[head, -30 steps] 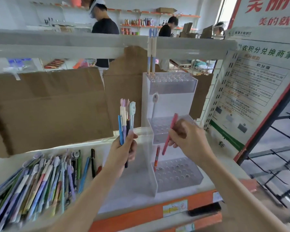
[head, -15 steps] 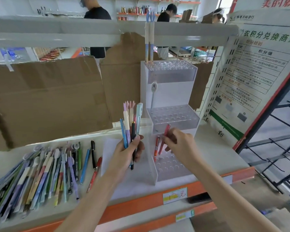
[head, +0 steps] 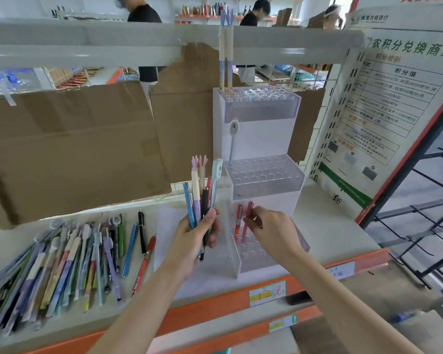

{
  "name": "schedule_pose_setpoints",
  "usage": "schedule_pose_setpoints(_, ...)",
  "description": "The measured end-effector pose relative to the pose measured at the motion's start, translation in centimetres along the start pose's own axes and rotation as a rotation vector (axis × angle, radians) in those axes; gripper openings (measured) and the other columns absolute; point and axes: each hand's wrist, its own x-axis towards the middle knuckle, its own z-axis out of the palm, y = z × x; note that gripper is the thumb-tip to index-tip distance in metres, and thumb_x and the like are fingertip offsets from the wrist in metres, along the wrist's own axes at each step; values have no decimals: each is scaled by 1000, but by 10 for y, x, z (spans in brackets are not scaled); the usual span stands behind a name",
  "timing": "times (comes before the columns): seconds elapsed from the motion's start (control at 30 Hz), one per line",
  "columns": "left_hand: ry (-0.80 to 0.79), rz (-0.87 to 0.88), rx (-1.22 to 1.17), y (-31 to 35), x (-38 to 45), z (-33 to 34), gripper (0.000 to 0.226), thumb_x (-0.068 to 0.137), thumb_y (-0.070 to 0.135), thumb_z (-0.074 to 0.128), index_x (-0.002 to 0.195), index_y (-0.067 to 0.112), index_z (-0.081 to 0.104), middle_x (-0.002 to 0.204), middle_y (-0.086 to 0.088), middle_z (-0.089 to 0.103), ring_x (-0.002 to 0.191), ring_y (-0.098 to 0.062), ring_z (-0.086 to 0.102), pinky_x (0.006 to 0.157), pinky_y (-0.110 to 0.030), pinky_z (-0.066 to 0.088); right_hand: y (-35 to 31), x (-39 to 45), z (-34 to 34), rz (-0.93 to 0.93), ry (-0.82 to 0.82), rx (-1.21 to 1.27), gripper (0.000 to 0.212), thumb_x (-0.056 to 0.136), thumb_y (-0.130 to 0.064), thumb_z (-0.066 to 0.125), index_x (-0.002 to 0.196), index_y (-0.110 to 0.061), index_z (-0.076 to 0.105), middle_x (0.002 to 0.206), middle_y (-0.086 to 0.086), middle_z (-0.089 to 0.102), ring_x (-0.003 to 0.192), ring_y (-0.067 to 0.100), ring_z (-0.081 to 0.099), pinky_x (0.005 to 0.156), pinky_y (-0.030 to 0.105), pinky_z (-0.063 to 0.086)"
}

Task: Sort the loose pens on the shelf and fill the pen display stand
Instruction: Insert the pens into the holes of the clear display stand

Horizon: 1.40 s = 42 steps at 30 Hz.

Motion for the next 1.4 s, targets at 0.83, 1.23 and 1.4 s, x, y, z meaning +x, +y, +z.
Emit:
schedule_pose_setpoints(0.83,-42,7,-70,8,-3,10,10,89,11,54,86,3,60,61,-5,59,44,-11,37,38,-18,28,-43,-5,-31,-58,58,562,14,89,-28,61,82,-18,69,62,-7,62,51,0,51,52,13,38)
schedule_pose_setpoints(1.23,131,81,-165,42,32,14,13,93,18,55,96,9,63,63,-1,55,41,-5,33,36,-15,22,-47,65,-92,-89,364,573,8,94,-15,55,87,-13,59,67,-12,64,53,-7,58,53,6,44)
schedule_pose_setpoints(1.4,110,93,-180,43,29,16,8,94,15,53,87,12,54,63,-2,58,41,-6,33,36,-16,22,-44,86,-88,-83,265,400,10,96,-13,50,89,-13,57,76,0,64,60,-3,58,51,6,43)
